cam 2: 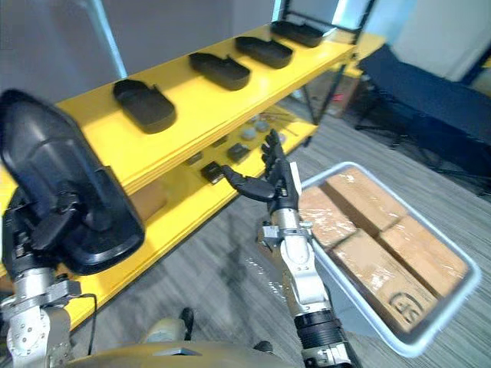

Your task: Walk over and take three plastic housings, then place them on the shelf

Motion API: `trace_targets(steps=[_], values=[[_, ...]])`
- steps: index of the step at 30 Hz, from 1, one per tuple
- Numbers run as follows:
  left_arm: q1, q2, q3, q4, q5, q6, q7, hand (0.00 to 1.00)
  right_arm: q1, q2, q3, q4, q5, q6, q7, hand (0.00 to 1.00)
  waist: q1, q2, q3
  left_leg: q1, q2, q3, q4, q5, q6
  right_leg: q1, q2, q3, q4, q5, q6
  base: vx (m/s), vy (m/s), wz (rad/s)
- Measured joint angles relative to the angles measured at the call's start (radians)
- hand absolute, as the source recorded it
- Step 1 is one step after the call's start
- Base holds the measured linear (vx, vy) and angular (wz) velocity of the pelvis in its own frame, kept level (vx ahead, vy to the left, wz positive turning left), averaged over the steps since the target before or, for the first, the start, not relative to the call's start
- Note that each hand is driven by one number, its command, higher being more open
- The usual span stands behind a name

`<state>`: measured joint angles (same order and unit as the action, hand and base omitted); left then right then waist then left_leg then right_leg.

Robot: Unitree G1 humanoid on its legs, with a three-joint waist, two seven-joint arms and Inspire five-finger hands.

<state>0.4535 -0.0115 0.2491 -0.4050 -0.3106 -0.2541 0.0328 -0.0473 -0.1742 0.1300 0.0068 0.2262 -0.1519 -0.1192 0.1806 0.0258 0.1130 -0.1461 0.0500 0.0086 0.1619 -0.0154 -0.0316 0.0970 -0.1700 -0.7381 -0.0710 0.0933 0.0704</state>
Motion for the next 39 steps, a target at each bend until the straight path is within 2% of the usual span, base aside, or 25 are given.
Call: trace_targets(steps=[1,3,5,8,10,11,13,17,19,20,23,25,27,29,30,31,32,33,34,36,38,39], values=[[-0.001,0.001,-0.011,0.0,0.0,-0.005,-0.002,0.0,0.017,0.001,0.001,0.0,-0.016,0.0,0.005,1.0,-0.002,0.004,0.003,0.001,-0.007,-0.001,-0.003,0.001,0.002,-0.005,-0.012,0.008,0.023,-0.003,0.007,0.04,0.154,0.16],[-0.013,0.009,-0.04,0.0,-0.001,-0.007,-0.005,0.0,0.066,0.003,-0.001,-0.008,-0.02,0.0,0.004,1.0,-0.021,0.001,0.004,0.016,-0.021,-0.024,-0.016,-0.003,0.015,-0.007,-0.032,0.094,0.08,-0.03,0.016,0.09,0.226,0.45],[-0.046,0.058,-0.096,0.0,-0.002,-0.009,-0.037,0.0,0.156,0.012,-0.025,-0.041,-0.021,0.0,-0.001,1.0,-0.061,-0.012,0.003,0.02,-0.041,-0.083,-0.029,-0.001,0.017,-0.028,-0.057,0.269,0.181,-0.093,0.016,0.08,0.203,0.87],[-0.08,0.112,-0.148,0.001,-0.002,-0.01,-0.062,0.0,0.216,0.03,-0.029,-0.077,-0.01,-0.001,0.001,1.0,-0.084,-0.021,0.003,0.015,-0.05,-0.119,-0.035,0.005,0.014,-0.054,-0.067,0.366,0.262,-0.142,0.025,0.06,0.05,0.53],[-0.108,0.127,-0.198,0.001,-0.001,-0.011,-0.068,0.0,0.237,0.041,-0.023,-0.103,-0.005,-0.018,0.005,1.0,-0.099,-0.03,0.004,0.008,-0.07,-0.13,-0.041,0.031,0.001,-0.057,-0.094,0.346,0.3,-0.2,0.052,0.05,-0.064,0.38],[-0.11,0.126,-0.21,0.001,0.0,-0.011,-0.067,0.0,0.236,0.044,-0.021,-0.104,-0.005,-0.024,0.005,1.0,-0.102,-0.029,0.003,0.004,-0.074,-0.128,-0.033,0.037,-0.001,-0.057,-0.099,0.342,0.302,-0.209,0.063,0.03,-0.076,0.33],[-0.107,0.107,-0.256,0.0,0.001,-0.011,-0.059,0.0,0.229,0.053,-0.021,-0.113,-0.005,-0.044,0.006,1.0,-0.103,-0.014,0.006,-0.026,-0.06,-0.069,0.011,0.038,-0.002,-0.061,-0.094,0.328,0.314,-0.226,0.06,0.0,-0.043,0.27],[-0.077,0.059,-0.251,0.0,-0.011,-0.012,-0.01,0.0,0.23,0.053,0.017,-0.176,-0.005,-0.091,0.036,1.0,-0.089,-0.012,0.007,-0.022,-0.025,-0.036,0.035,0.016,-0.016,-0.051,-0.073,0.333,0.319,-0.243,0.044,-0.06,-0.052,-0.08],[-0.047,0.045,-0.233,0.0,-0.037,-0.021,-0.005,0.0,0.232,0.053,0.03,-0.224,-0.006,-0.146,0.052,1.0,-0.086,-0.016,0.009,-0.021,-0.016,-0.015,0.074,-0.023,-0.013,-0.033,-0.072,0.344,0.327,-0.277,0.049,-0.1,-0.048,-0.15],[-0.031,0.043,-0.229,0.0,-0.037,-0.031,0.001,0.0,0.232,0.054,0.029,-0.243,-0.003,-0.18,0.052,1.0,-0.084,-0.014,0.008,-0.022,-0.009,-0.002,0.101,-0.04,-0.016,-0.033,-0.072,0.352,0.34,-0.296,0.041,-0.09,-0.011,-0.14],[-0.021,0.043,-0.21,0.0,-0.036,-0.048,0.002,0.0,0.229,0.067,0.014,-0.258,0.036,-0.251,0.051,1.0,-0.077,-0.015,0.0,-0.041,-0.009,0.005,0.152,-0.062,-0.013,-0.036,-0.074,0.355,0.364,-0.321,0.047,-0.08,0.024,0.01],[-0.024,0.042,-0.198,0.0,-0.034,-0.062,0.001,0.0,0.227,0.083,-0.004,-0.258,0.035,-0.274,0.046,1.0,-0.075,-0.015,-0.001,-0.062,-0.016,-0.004,0.192,-0.081,-0.007,-0.04,-0.08,0.354,0.382,-0.337,0.053,-0.01,0.06,0.22],[-0.025,0.043,-0.175,0.0,-0.032,-0.066,0.001,0.0,0.225,0.103,-0.03,-0.255,0.035,-0.283,0.024,1.0,-0.072,-0.018,-0.003,-0.083,-0.046,-0.013,0.258,-0.124,0.01,-0.04,-0.111,0.353,0.429,-0.37,0.07,0.04,0.125,0.3],[-0.026,0.049,-0.148,-0.001,-0.032,-0.066,-0.001,0.0,0.226,0.114,-0.044,-0.232,0.012,-0.286,-0.013,1.0,-0.066,-0.037,-0.038,-0.085,-0.091,-0.018,0.288,-0.166,0.037,-0.017,-0.142,0.356,0.446,-0.384,0.089,0.15,0.136,0.32],[-0.032,0.053,-0.139,-0.004,-0.032,-0.066,-0.002,0.0,0.223,0.113,-0.049,-0.23,0.01,-0.287,-0.02,1.0,-0.068,-0.044,-0.045,-0.085,-0.103,-0.028,0.288,-0.173,0.043,-0.03,-0.152,0.372,0.49,-0.381,0.085,0.21,0.112,0.5],[-0.056,0.053,-0.125,-0.003,-0.032,-0.065,-0.006,0.0,0.217,0.11,-0.054,-0.225,0.009,-0.291,-0.019,1.0,-0.07,-0.046,-0.047,-0.081,-0.123,-0.048,0.296,-0.18,0.053,-0.099,-0.183,0.418,0.659,-0.343,0.062,0.16,0.101,0.52],[-0.067,0.056,-0.119,-0.006,-0.032,-0.065,-0.009,0.0,0.217,0.112,-0.056,-0.224,0.011,-0.291,-0.016,1.0,-0.071,-0.046,-0.047,-0.07,-0.129,-0.057,0.291,-0.179,0.058,-0.133,-0.189,0.449,0.734,-0.31,0.051,0.2,0.14,0.57],[-0.078,0.071,-0.102,-0.019,-0.032,-0.065,-0.013,0.0,0.205,0.117,-0.056,-0.212,0.014,-0.291,0.001,1.0,-0.074,-0.054,-0.044,-0.04,-0.138,-0.078,0.27,-0.179,0.069,-0.201,-0.201,0.507,0.867,-0.225,0.026,0.24,0.103,0.42],[-0.082,0.084,-0.087,-0.037,-0.031,-0.065,-0.011,0.0,0.183,0.117,-0.057,-0.192,0.013,-0.292,0.031,1.0,-0.078,-0.048,-0.039,-0.001,-0.138,-0.097,0.244,-0.179,0.084,-0.257,-0.21,0.532,0.976,-0.202,0.013,0.27,0.051,0.35],[-0.107,0.103,-0.068,-0.051,-0.032,-0.067,0.002,0.0,0.139,0.094,-0.059,-0.191,0.014,-0.3,0.075,1.0,-0.078,-0.047,-0.038,0.056,-0.124,-0.123,0.213,-0.186,0.088,-0.301,-0.201,0.52,1.009,-0.258,-0.022,0.27,-0.005,0.24],[-0.137,0.116,-0.057,-0.066,-0.032,-0.072,0.028,0.0,0.051,0.061,-0.063,-0.199,0.019,-0.314,0.113,1.0,-0.079,-0.037,-0.035,0.096,-0.1,-0.143,0.191,-0.199,0.081,-0.341,-0.157,0.521,0.894,-0.286,-0.036,0.24,-0.059,0.26],[-0.175,0.118,-0.061,-0.066,-0.032,-0.072,0.034,0.0,0.0,0.036,-0.066,-0.232,0.023,-0.323,0.119,1.0,-0.085,-0.033,-0.038,0.102,-0.082,-0.172,0.191,-0.212,0.07,-0.359,-0.109,0.552,0.765,-0.283,-0.033,0.28,-0.181,0.79]])
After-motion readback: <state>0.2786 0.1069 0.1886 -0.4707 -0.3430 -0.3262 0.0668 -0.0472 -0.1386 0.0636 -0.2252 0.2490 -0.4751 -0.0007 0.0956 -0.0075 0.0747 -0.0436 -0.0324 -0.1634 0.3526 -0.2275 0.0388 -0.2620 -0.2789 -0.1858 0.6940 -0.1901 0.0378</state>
